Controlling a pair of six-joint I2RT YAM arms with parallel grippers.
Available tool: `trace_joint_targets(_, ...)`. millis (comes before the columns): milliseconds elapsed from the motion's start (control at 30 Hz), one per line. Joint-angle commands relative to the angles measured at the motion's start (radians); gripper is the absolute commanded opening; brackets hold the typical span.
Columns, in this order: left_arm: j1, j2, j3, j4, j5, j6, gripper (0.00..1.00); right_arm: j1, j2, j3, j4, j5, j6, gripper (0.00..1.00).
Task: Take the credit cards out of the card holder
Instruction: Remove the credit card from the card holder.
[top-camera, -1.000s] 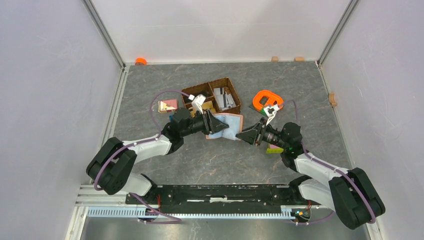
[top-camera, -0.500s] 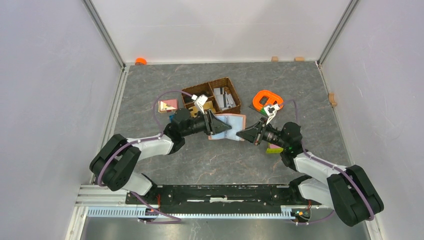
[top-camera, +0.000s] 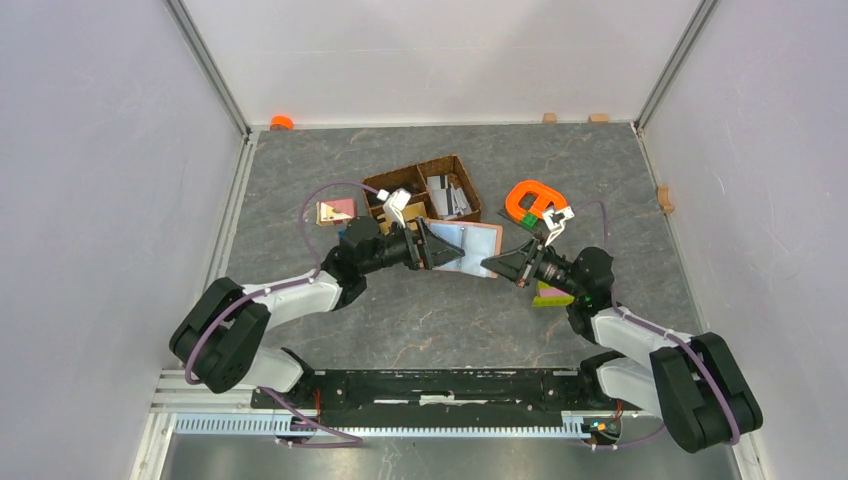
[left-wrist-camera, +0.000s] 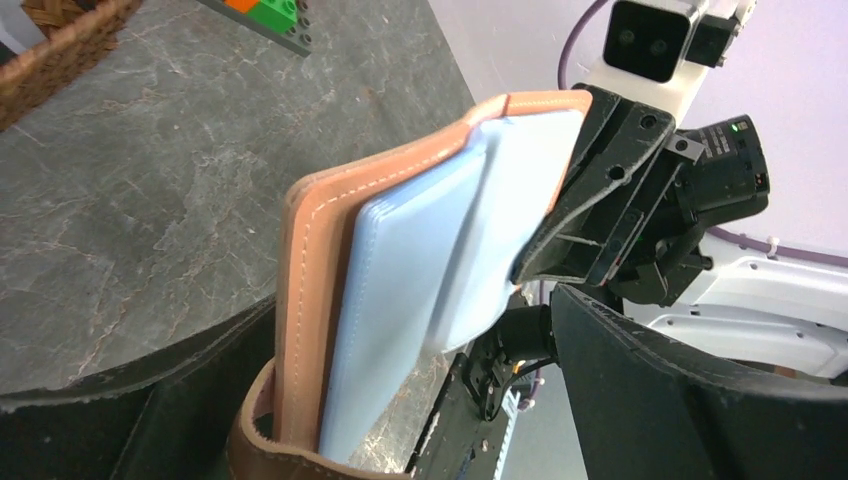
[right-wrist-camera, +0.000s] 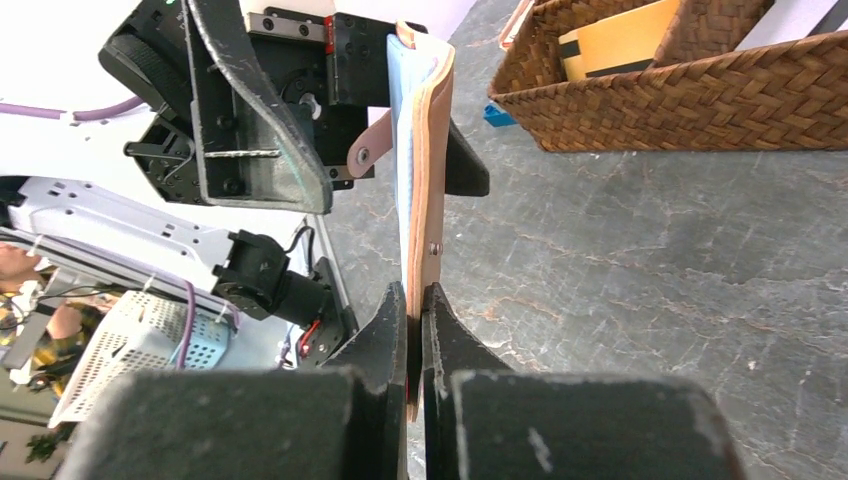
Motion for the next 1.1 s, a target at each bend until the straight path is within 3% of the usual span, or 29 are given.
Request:
trace_joint_targets(0, 0.003, -0.051, 0.001, -0.015, -0.035, 0.058, 1.0, -0.018, 0.007, -0.013, 0.15, -0.05, 0.078, 0.0)
trace_joint_targets(267, -0.044, 0.0, -0.044, 0.238, 0.01, 0.018, 1.0, -0.04, -0.015, -0.035, 0.209, -0.049, 0.108, 0.0)
trace_joint_targets(500, -0.099, -0.018, 0.001, 0.091, -0.064, 0.122, 1.0, -0.039, 0.022, -0.05, 0.291, -0.058, 0.152, 0.0)
trace_joint_targets(700, -0.124, -0.079, 0.057, -0.213, -0.274, 0.23, 0.99, -0.037, 0.012, -0.046, 0.267, -0.054, 0.136, 0.0)
trace_joint_targets(867, -0.127, -0.07, 0.069, -0.203, -0.223, 0.23, 1.0, -0.036, -0.023, -0.033, 0.152, -0.028, 0.062, 0.0)
trace_joint_targets(1067, -0.138, -0.046, 0.068, -0.121, -0.134, 0.22, 1.0, -0.016, -0.014, -0.022, 0.146, -0.031, 0.053, 0.0)
